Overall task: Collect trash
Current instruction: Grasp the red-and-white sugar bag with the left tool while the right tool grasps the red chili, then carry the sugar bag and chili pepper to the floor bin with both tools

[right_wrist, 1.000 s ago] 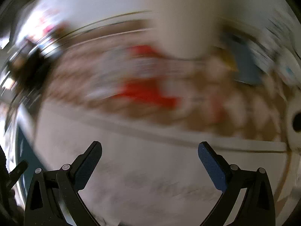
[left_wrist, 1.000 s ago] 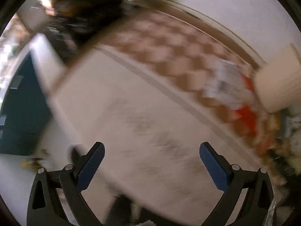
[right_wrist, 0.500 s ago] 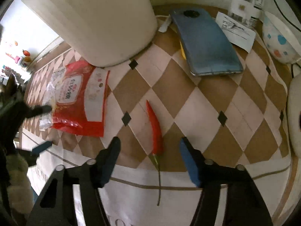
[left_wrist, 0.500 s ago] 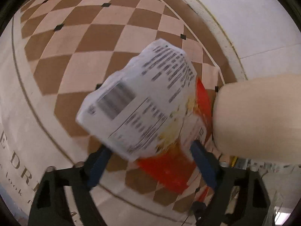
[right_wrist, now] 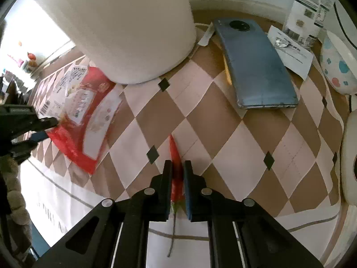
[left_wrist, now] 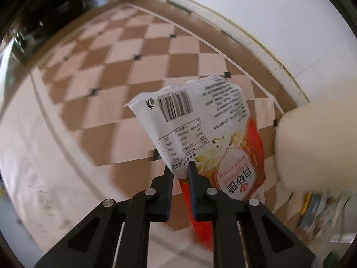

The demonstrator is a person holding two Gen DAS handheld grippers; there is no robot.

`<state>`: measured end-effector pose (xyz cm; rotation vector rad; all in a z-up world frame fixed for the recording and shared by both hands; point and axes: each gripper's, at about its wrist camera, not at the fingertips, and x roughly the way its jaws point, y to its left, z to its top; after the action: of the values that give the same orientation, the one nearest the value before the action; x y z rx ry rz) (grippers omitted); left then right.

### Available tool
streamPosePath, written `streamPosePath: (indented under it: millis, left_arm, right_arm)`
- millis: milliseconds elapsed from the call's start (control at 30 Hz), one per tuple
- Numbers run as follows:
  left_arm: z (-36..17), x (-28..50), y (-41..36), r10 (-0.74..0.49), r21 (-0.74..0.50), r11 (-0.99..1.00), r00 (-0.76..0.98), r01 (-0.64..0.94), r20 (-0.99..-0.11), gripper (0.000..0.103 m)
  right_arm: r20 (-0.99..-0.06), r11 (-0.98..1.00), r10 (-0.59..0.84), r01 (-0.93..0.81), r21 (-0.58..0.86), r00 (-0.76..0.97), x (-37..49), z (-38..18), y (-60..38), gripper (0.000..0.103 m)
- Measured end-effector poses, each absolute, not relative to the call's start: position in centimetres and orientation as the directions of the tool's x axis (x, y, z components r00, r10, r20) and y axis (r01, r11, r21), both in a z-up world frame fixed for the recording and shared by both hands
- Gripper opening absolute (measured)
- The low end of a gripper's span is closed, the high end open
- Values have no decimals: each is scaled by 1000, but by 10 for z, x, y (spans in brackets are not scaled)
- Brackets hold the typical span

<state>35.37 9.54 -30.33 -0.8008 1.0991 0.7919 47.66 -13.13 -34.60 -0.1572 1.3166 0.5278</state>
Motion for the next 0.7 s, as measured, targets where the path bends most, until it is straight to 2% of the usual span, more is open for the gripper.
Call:
streamPosePath:
  millis: [167, 333, 500, 700]
  left_arm:
    - [-296, 268, 87, 126, -119, 500, 208, -858, -970, 10]
    - [-325, 221, 87, 24, -201, 406, 231, -891, -973, 11]
    - [-318, 225, 88, 71, -194, 398, 241, -897, -968, 8]
    - [-271, 218, 84, 206, -146, 465, 267, -873, -941, 5]
  right_arm:
    - [-953, 842, 286, -502, 197, 105, 458, -347, -127, 10]
    - [-960, 809, 262, -564, 163, 98, 436, -346, -119, 10]
    - [-965, 798, 232, -591, 119, 119, 429, -347, -108, 10]
    - [-967, 800, 236, -585, 136, 97, 429, -344, -114, 10]
